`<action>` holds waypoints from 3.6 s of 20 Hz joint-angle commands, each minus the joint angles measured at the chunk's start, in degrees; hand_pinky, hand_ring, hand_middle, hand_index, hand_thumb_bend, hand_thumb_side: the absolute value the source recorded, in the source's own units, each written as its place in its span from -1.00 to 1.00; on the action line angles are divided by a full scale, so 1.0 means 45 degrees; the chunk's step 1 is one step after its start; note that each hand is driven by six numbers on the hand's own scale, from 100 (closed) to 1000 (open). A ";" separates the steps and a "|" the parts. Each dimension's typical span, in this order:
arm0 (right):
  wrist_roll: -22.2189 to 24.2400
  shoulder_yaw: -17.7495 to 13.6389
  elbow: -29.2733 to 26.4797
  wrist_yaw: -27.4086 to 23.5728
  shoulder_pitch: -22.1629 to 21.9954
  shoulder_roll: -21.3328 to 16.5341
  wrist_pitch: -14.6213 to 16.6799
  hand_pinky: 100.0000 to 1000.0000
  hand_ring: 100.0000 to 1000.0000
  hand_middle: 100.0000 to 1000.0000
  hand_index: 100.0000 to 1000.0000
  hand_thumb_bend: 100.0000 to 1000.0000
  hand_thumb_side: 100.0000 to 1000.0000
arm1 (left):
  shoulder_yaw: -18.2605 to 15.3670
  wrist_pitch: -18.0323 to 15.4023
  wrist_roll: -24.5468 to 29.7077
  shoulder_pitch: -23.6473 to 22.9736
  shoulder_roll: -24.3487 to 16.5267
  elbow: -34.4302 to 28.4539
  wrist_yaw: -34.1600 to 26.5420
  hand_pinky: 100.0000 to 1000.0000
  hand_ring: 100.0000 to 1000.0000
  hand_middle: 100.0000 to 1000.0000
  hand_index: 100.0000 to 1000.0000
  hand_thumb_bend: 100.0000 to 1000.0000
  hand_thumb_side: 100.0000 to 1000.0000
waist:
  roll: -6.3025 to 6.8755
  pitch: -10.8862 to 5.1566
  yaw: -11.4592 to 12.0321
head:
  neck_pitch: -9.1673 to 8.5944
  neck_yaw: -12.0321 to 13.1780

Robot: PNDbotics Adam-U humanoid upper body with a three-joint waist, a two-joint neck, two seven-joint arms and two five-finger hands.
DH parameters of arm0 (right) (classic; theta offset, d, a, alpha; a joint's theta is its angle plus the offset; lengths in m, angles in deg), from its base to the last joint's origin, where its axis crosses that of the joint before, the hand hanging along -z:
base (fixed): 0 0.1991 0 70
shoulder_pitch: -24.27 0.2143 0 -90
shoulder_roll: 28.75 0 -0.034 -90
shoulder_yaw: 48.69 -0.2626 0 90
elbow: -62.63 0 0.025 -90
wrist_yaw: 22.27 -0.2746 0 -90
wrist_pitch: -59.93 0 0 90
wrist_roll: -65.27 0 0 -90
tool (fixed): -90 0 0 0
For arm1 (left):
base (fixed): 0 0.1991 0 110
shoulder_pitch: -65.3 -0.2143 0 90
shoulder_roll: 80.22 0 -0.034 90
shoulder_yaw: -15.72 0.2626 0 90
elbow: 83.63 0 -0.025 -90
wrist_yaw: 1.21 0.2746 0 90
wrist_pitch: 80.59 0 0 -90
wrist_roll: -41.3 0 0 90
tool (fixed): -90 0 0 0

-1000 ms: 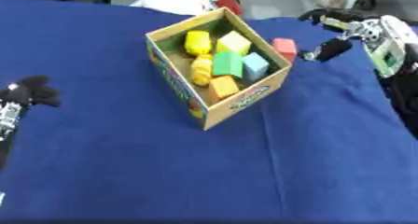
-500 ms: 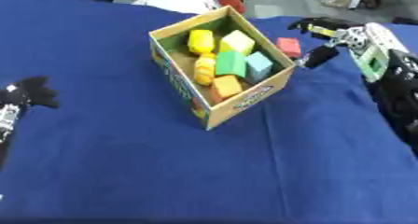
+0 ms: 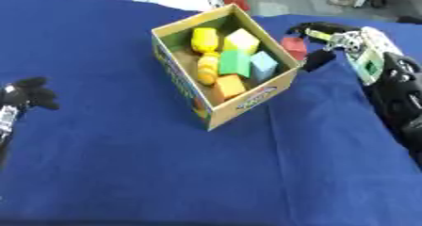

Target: Pick up objects on the table and place them in the box.

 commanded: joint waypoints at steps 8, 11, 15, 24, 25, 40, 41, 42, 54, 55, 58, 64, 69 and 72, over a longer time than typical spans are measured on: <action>-0.0733 -0.0293 0.0292 0.0085 0.0325 -0.0216 -0.0207 0.57 0.61 0.48 0.90 -0.83 -0.52 | 0.0024 -0.0011 0.0053 0.0227 -0.0290 -0.0232 0.0018 0.59 0.12 0.14 0.64 -1.00 0.91 | -0.0135 0.0099 0.0099 | -0.0214 -0.0073; -0.1510 -0.0318 0.0086 0.0135 0.0286 -0.0302 -0.0199 0.47 0.44 0.12 0.63 -0.95 -0.72 | 0.0022 0.0001 0.0043 0.0205 -0.0280 -0.0222 0.0017 0.59 0.12 0.14 0.63 -1.00 0.90 | -0.0118 0.0061 0.0056 | -0.0183 -0.0065; -0.2504 -0.0288 -0.0419 0.0088 0.0185 -0.0491 0.0009 0.41 0.32 0.02 0.54 -1.00 -0.81 | 0.0011 0.0017 0.0014 0.0140 -0.0252 -0.0206 0.0016 0.59 0.12 0.14 0.63 -1.00 0.90 | -0.0100 -0.0023 -0.0051 | -0.0092 -0.0037; -0.2313 0.0176 -0.3246 -0.1405 0.0007 -0.1305 0.0620 0.43 0.32 0.07 0.58 -1.00 -0.83 | -0.0040 0.0036 -0.0054 -0.0076 -0.0190 -0.0166 0.0029 0.58 0.13 0.14 0.63 -1.00 0.89 | -0.0105 -0.0327 -0.0405 | 0.0148 0.0035; -0.2112 0.0291 -0.3593 -0.1580 0.0014 -0.1343 0.0683 0.44 0.33 0.08 0.59 -1.00 -0.83 | -0.0045 0.0038 -0.0061 -0.0096 -0.0185 -0.0162 0.0030 0.59 0.13 0.14 0.63 -1.00 0.89 | -0.0106 -0.0360 -0.0435 | 0.0161 0.0037; 0.2046 0.3082 -0.5597 -0.2259 0.0789 0.1092 0.1744 0.62 0.72 0.88 1.00 -0.76 -0.01 | 0.0009 0.0032 0.0015 -0.0091 0.0030 -0.0158 -0.0016 0.58 0.13 0.15 0.63 -1.00 0.87 | 0.0074 -0.0601 -0.0344 | 0.0102 -0.0395; 0.1925 0.3089 -0.5638 -0.2058 0.0767 0.1132 0.1786 0.64 0.75 0.93 1.00 -0.73 0.02 | -0.0003 0.0034 0.0002 -0.0105 0.0034 -0.0160 -0.0019 0.58 0.13 0.15 0.63 -1.00 0.87 | 0.0078 -0.0610 -0.0356 | 0.0106 -0.0381; 0.1724 0.3083 -0.5731 -0.1859 0.0735 0.1134 0.1820 0.66 0.79 0.98 1.00 -0.71 0.04 | -0.0022 0.0038 -0.0016 -0.0121 0.0034 -0.0161 -0.0020 0.58 0.13 0.15 0.63 -1.00 0.87 | 0.0081 -0.0622 -0.0401 | 0.0104 -0.0350; 0.0882 0.2950 -0.6852 -0.1541 0.0009 0.0435 0.1933 0.73 0.86 1.00 1.00 -0.67 0.00 | -0.0081 0.0056 -0.0084 -0.0300 0.0074 -0.0127 0.0018 0.58 0.13 0.15 0.63 -1.00 0.88 | 0.0043 -0.0755 -0.1272 | 0.0253 -0.0082; 0.0748 0.2860 -0.7109 -0.1714 -0.0094 0.0334 0.1922 0.70 0.82 1.00 1.00 -0.72 -0.02 | -0.0094 0.0061 -0.0098 -0.0324 0.0073 -0.0120 0.0015 0.58 0.13 0.14 0.63 -1.00 0.88 | 0.0050 -0.0756 -0.1313 | 0.0269 -0.0047; -0.0338 0.2336 -0.8352 -0.2750 -0.0778 -0.0066 0.1728 0.59 0.68 0.88 1.00 -1.00 -0.12 | -0.0178 0.0106 -0.0233 -0.0367 0.0099 -0.0105 -0.0010 0.57 0.13 0.14 0.62 -1.00 0.87 | 0.0081 -0.0749 -0.1466 | 0.0312 0.0085; -0.3615 0.0585 -1.0968 -0.6726 -0.4159 0.0473 0.0364 0.29 0.35 0.58 0.93 -1.00 -0.14 | -0.0371 0.0173 -0.0629 -0.0409 0.0135 -0.0131 -0.0059 0.56 0.12 0.14 0.61 -1.00 0.84 | 0.0132 -0.0653 -0.2042 | 0.0277 0.0630; -0.6207 -0.0018 -1.1938 -0.9658 -0.6983 0.1842 -0.0079 0.18 0.21 0.43 0.85 -1.00 -0.02 | -0.0448 0.0219 -0.1022 -0.0365 0.0187 -0.0166 -0.0093 0.55 0.13 0.14 0.60 -1.00 0.79 | 0.0167 -0.0549 -0.2390 | 0.0218 0.1172; -0.6705 0.0001 -1.2031 -1.0214 -0.7830 0.2654 -0.0073 0.17 0.19 0.41 0.84 -1.00 0.07 | -0.0439 0.0237 -0.1159 -0.0396 0.0261 -0.0153 -0.0131 0.55 0.13 0.14 0.60 -1.00 0.79 | 0.0207 -0.0496 -0.2451 | 0.0175 0.1359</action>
